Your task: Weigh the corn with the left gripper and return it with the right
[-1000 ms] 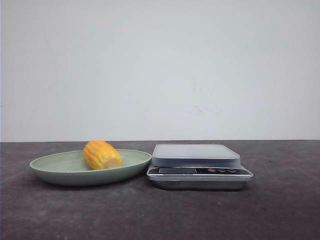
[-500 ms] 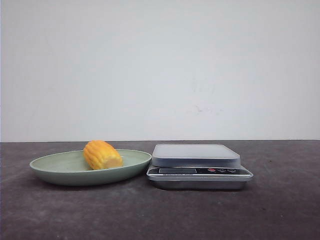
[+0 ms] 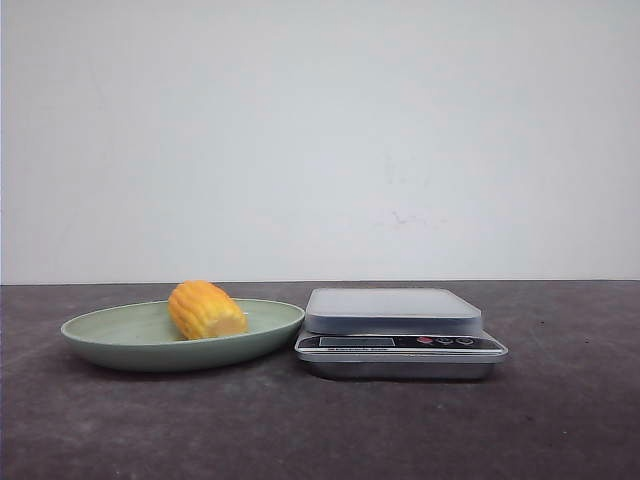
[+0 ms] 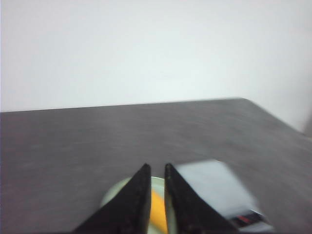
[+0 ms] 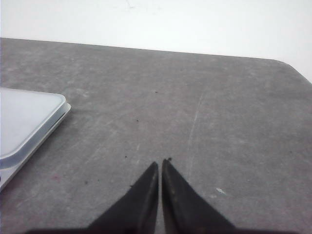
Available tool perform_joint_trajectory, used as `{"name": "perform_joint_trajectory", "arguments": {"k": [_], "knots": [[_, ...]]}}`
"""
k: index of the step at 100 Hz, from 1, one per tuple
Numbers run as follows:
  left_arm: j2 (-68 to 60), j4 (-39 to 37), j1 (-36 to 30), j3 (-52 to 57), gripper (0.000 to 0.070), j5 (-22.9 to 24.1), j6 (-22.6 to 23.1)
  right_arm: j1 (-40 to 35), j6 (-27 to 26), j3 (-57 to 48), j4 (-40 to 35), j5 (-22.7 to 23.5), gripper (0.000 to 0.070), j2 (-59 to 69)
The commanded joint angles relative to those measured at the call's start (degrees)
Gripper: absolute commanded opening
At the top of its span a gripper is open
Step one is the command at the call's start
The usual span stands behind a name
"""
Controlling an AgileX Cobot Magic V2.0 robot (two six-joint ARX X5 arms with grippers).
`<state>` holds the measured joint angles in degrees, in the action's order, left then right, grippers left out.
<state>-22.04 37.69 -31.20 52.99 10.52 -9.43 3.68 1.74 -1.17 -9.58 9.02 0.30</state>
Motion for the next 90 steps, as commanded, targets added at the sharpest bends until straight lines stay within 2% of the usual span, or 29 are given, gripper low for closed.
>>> {"name": "perform_joint_trajectory", "arguments": {"k": [1,24,40,59,90], "knots": [[1.5,-2.3,4.6,-3.2,0.0018,-0.1,1.2,-0.1,0.6,0.4,0.7,0.0,0.0011,-0.1],[10.9,-14.7,19.6,-20.5,0.0018,-0.3,1.3,-0.1,0.6,0.4,0.7,0.0,0.0011,-0.1],[16.1,-20.7,25.6,-32.9,0.0018,-5.3,1.5,-0.1,0.6,0.4,0.7,0.0,0.0011,-0.1],[20.6,-24.8,29.2,-44.1,0.0018,-10.8,1.4,-0.1,0.6,0.4,0.7,0.0,0.0011,-0.1],[21.9,-30.4,30.1,-52.2,0.0018,-11.0,1.9,-0.1,0.6,0.4,0.7,0.0,0.0011,-0.1]]}}
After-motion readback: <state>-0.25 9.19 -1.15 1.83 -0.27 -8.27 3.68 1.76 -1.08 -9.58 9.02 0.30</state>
